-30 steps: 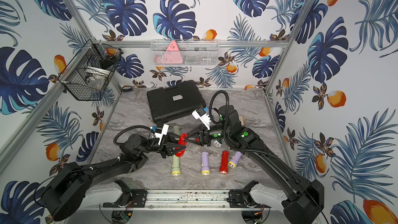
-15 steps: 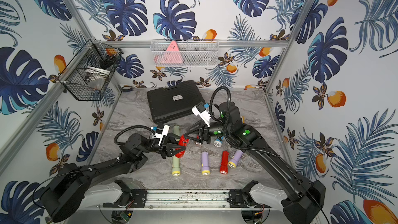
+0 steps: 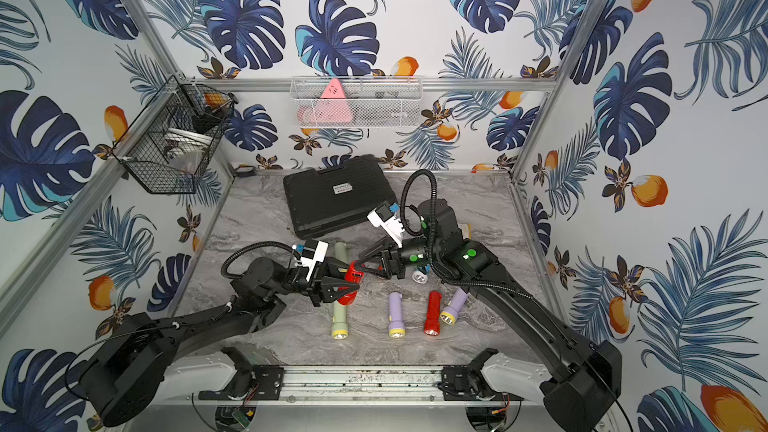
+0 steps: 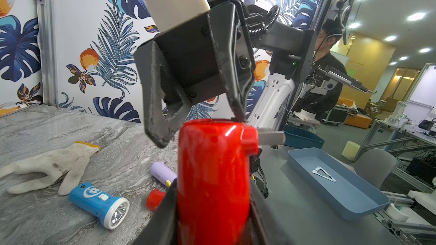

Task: Close the plug at the bottom of the flashlight
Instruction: Close the plug of the flashlight.

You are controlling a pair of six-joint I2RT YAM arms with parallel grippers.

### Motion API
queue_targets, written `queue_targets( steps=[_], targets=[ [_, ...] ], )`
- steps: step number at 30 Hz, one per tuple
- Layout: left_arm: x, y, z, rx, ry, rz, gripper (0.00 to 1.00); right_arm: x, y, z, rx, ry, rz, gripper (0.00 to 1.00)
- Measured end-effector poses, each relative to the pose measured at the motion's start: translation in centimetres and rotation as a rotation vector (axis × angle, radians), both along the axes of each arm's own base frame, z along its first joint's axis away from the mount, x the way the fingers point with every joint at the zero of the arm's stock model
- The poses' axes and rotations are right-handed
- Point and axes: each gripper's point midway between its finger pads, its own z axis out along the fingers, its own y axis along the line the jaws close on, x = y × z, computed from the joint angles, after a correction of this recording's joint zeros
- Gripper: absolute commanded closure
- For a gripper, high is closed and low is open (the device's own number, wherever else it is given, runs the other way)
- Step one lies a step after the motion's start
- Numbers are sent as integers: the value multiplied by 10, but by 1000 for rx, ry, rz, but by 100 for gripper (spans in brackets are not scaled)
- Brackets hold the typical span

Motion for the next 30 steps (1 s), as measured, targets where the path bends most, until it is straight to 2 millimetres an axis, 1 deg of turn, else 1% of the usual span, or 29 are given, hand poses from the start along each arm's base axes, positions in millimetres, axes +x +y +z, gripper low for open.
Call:
queue_targets(
  steps=[2,7,20,25,30],
  targets=[
    [0,0,0,0,1,-1,100,-1,0,0,2,2,5,56],
    [-1,-1,-2,4,5,-12,100,-1,0,-3,6,3,7,52],
    [-2,-1,-2,0,18,-28,100,-5,-3,-6,11,-1,-1,50],
    [-3,-1,0,-4,13,-27,100,-5,-3,-4,22,-1,2,53],
    [-4,0,0,0,18,-27,100,-6,0,-5,33,12,22,61]
  ],
)
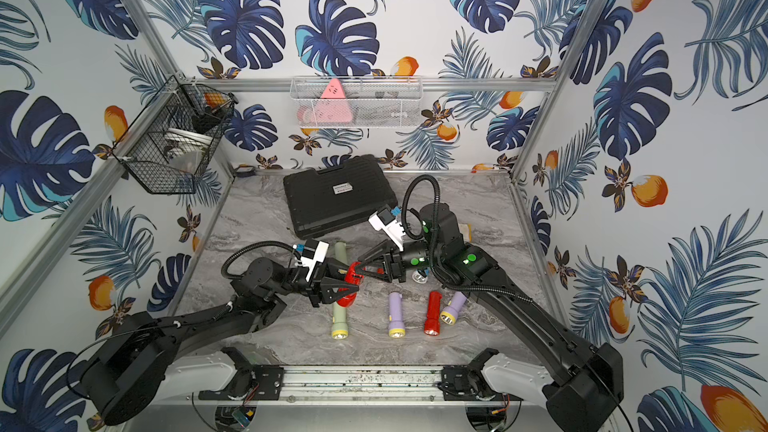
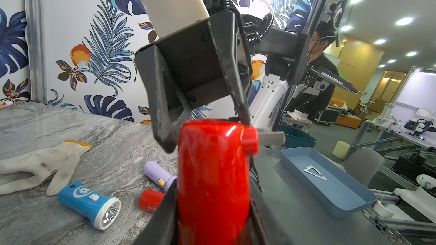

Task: Close the plug at the bottom of the flashlight
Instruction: Close the plug of the flashlight.

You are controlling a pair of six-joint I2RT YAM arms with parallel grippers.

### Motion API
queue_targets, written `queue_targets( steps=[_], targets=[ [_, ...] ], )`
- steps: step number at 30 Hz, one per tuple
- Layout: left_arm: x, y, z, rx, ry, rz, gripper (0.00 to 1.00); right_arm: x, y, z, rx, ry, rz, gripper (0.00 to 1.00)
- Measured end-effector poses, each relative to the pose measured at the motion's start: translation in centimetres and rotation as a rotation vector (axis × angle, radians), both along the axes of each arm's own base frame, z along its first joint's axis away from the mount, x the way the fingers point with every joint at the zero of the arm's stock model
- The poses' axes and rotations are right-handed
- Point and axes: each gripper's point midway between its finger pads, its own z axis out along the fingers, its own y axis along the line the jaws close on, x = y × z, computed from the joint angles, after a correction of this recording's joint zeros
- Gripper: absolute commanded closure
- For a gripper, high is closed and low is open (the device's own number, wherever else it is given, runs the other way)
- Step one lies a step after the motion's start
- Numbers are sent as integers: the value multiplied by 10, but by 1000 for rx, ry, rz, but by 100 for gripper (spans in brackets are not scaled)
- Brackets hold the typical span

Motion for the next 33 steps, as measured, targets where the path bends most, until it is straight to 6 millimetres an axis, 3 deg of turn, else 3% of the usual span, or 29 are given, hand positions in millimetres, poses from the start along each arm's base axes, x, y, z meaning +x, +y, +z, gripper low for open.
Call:
queue_targets(
  steps=[7,24,28,30,33],
  targets=[
    [-3,1,0,7,1,-10,100,1,2,0,20,-7,8,74],
    [-6,3,-1,58,32,-26,100,8,7,-3,36,-32,-2,95],
    [-5,3,-2,60,36,-27,100,11,7,-3,27,-36,-13,96],
    [-3,4,11,25,-12,-8,100,9,5,-14,-21,6,-25,96],
    [-2,5,15,12,-36,10,100,14,3,-15,-53,-3,-54,96]
  ],
)
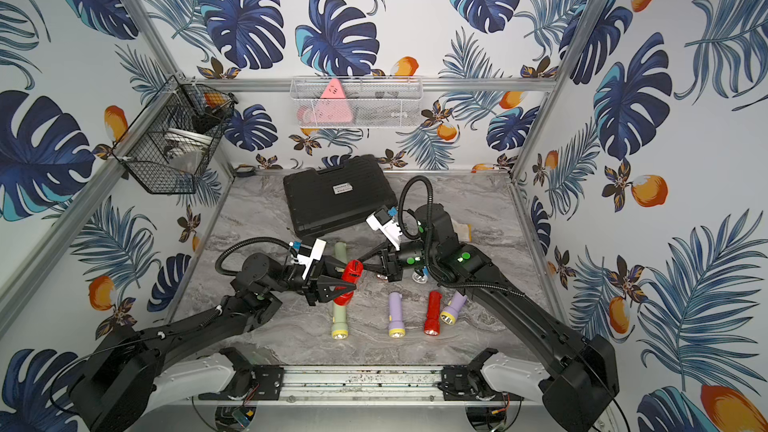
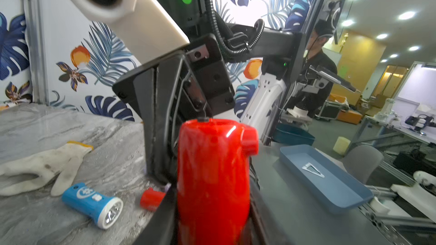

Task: Close the plug at the bottom of the flashlight
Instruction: Close the plug of the flashlight, then place the flashlight at the center of the board.

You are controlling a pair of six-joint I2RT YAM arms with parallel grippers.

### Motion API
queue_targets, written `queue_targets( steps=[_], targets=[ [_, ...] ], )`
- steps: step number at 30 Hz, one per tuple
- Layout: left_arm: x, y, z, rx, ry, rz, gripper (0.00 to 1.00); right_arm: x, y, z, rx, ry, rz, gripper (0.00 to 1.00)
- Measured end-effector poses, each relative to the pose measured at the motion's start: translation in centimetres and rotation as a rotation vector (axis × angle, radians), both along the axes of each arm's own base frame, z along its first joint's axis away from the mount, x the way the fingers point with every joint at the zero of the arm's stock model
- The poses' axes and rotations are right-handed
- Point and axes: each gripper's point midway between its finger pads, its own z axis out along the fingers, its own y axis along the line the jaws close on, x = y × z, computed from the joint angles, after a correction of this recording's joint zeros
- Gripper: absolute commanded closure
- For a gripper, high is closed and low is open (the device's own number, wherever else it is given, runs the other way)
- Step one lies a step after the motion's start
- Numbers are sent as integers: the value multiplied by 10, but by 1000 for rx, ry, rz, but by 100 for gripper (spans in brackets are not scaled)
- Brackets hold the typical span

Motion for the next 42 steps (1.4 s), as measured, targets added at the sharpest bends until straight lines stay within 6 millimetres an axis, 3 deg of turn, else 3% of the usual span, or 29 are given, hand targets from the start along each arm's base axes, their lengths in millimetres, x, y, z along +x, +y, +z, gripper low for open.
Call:
queue_targets(
  steps=[7,13,21,22,25,26,27,35,42],
  targets=[
    [-2,5,14,-31,-62,38,100,31,-2,-16,-121,-14,-111,95],
    [-1,11,15,-5,-69,101,100,60,-9,-46,-243,-4,-250,91],
    [31,26,-3,165,12,347,100,112,-45,-78,-444,-53,-575,90],
    [36,28,-8,193,35,377,100,117,-50,-80,-458,-51,-619,85],
    [52,38,-29,293,93,489,100,128,-67,-85,-502,-62,-730,57],
    [58,42,-34,324,107,527,100,130,-74,-87,-520,-73,-763,34],
    [63,47,-40,357,124,567,100,131,-80,-88,-531,-75,-794,2],
    [100,90,-65,558,211,880,100,141,-129,-85,-537,-52,-1039,0],
    [128,113,-86,709,335,1027,100,148,-161,-81,-477,31,-1137,0]
  ],
)
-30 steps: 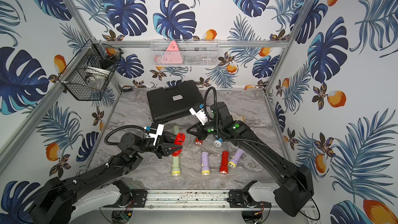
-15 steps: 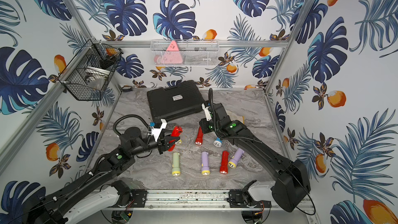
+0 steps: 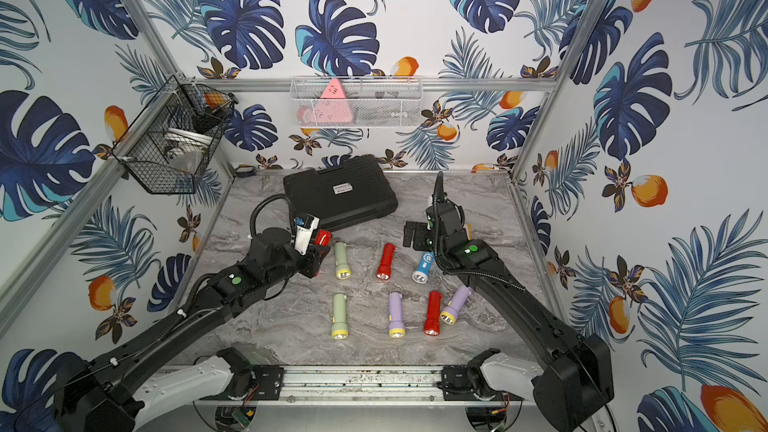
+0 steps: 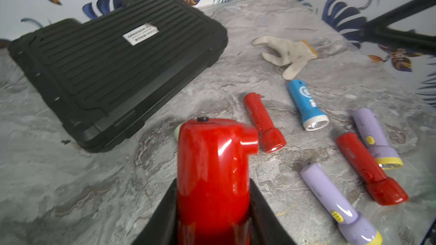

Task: Close the plug at the bottom of the flashlight
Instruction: Place the flashlight at the center of the board.

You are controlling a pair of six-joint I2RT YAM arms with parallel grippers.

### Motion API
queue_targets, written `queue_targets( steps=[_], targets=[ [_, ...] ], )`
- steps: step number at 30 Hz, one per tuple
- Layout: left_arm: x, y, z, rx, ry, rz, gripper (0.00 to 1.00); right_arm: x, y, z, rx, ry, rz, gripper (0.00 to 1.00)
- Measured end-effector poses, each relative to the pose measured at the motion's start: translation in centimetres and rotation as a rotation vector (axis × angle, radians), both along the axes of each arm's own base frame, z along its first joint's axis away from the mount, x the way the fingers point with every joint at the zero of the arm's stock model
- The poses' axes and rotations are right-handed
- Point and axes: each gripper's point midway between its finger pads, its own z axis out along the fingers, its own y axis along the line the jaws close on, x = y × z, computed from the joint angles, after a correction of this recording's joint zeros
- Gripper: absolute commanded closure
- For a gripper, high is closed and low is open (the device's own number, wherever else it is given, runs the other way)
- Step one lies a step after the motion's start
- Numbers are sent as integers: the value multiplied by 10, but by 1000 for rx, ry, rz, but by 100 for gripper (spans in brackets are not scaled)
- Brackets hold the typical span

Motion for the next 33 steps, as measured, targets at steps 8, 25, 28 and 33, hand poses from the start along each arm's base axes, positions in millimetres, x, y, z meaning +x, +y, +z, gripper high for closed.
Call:
queue_targets(
  steps=[8,25,28,33],
  targets=[
    [31,41,-44,8,215,222,100,-3,-12,6,40,-8,-15,0],
    [38,55,-145,44,570,312,100,-10,-12,6,92,3,-6,0],
    [37,56,-154,56,592,317,100,-11,-11,5,107,12,-14,0],
    [37,61,-161,75,596,334,99,-11,-10,3,117,18,-14,0]
  ],
)
